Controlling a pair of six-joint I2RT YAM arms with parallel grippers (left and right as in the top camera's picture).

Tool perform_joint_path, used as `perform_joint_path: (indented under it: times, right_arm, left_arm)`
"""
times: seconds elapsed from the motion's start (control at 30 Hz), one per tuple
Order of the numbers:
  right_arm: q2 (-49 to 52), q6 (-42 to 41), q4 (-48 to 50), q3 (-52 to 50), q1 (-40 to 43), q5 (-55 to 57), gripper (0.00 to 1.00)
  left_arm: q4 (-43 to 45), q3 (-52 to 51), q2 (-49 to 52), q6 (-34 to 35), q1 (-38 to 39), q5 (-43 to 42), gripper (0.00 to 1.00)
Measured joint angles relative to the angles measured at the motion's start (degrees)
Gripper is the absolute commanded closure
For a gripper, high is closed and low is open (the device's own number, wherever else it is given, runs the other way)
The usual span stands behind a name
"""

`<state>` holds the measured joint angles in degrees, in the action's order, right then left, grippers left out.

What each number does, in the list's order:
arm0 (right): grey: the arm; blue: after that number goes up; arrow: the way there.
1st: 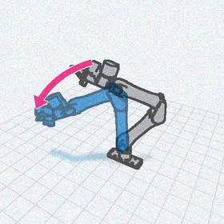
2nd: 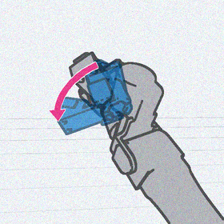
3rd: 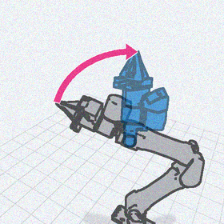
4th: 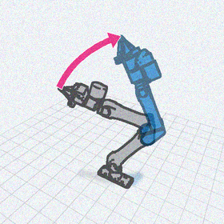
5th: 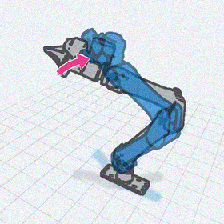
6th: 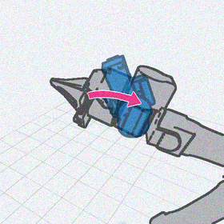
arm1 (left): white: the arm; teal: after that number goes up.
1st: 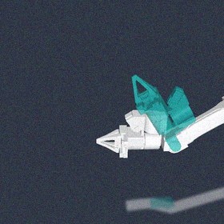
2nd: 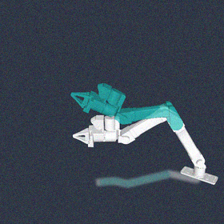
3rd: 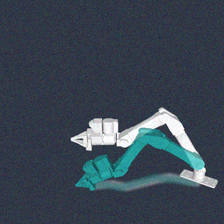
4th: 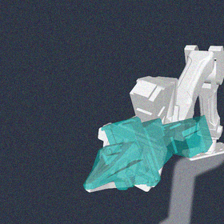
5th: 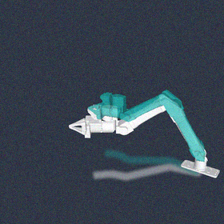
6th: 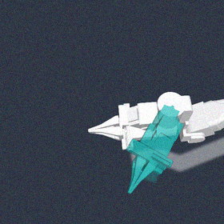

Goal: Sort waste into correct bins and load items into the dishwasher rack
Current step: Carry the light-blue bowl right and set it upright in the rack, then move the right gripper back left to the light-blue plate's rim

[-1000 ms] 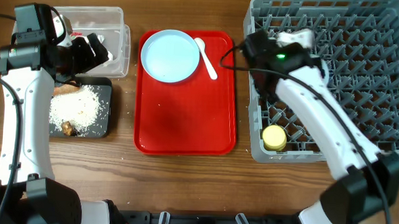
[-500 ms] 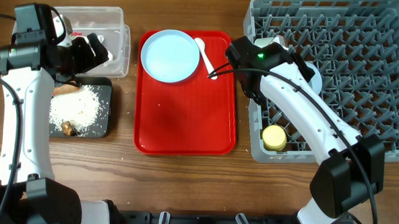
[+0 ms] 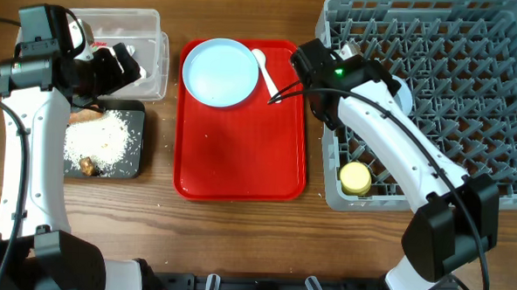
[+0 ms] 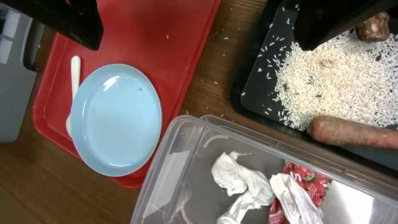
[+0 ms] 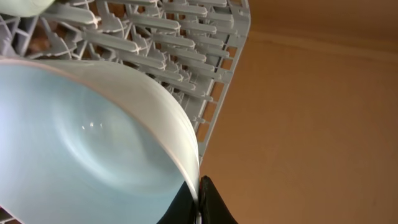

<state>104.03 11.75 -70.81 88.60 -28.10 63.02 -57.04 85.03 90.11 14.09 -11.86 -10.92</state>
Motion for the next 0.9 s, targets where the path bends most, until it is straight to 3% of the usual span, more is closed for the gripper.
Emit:
perform_joint_path:
  times: [0.5,0.9]
  right_arm:
    - [5.3,-0.8,-1.4,0.0,2.6,1.9,0.96]
    - [5.3,-3.0,-8.6,0.8,-3.5,-2.9,0.94]
  left_arm:
    - [0.0,0.0,0.0,0.0,0.0,0.0,0.00]
    - [0.0,0.0,0.0,0.0,0.0,0.0,0.00]
